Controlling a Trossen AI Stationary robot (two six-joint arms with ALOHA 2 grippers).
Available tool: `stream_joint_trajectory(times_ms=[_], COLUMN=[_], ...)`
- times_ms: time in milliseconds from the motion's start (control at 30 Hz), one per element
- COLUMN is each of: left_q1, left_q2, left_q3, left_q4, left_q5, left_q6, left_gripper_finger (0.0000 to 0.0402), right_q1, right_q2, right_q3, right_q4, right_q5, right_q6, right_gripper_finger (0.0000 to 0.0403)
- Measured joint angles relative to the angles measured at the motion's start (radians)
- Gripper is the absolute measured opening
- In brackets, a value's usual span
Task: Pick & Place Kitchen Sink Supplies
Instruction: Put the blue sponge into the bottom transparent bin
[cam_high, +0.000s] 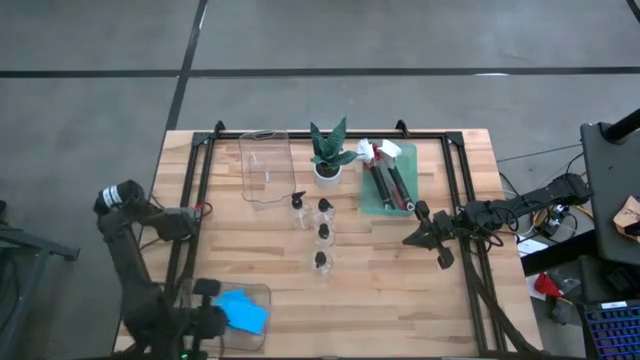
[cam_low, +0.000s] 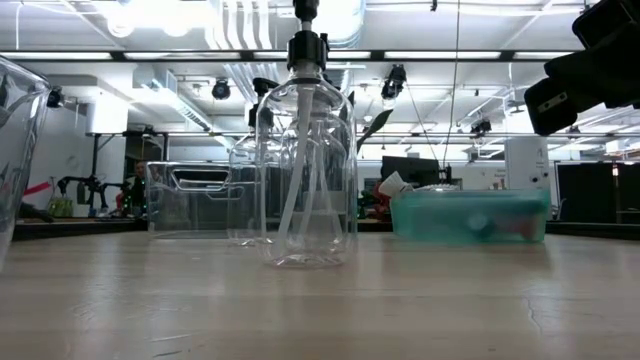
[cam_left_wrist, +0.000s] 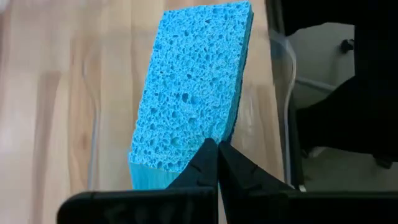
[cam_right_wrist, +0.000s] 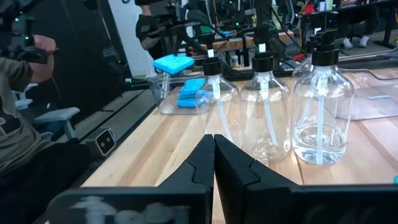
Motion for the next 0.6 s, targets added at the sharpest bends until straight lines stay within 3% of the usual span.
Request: stream_joint_trajectory(times_ms=[300,600], left_q1=[-0.132,-0.136], left_q2=[0.021,0.024], left_q3=[-0.044,-0.223], left_q4=[-0.081,0.062], left_q5=[-0.047,-0.011], left_q6=[-0.323,-0.446], left_gripper_finger=[0.0,0.0012], right_q1=[0.0,0.0], right_q2=[0.0,0.0], right_q3=[0.0,0.0], right_q4=[0.0,0.0], right_q5=[0.0,0.0], right_q6=[0.0,0.0], right_gripper_finger=[0.0008,0.0008])
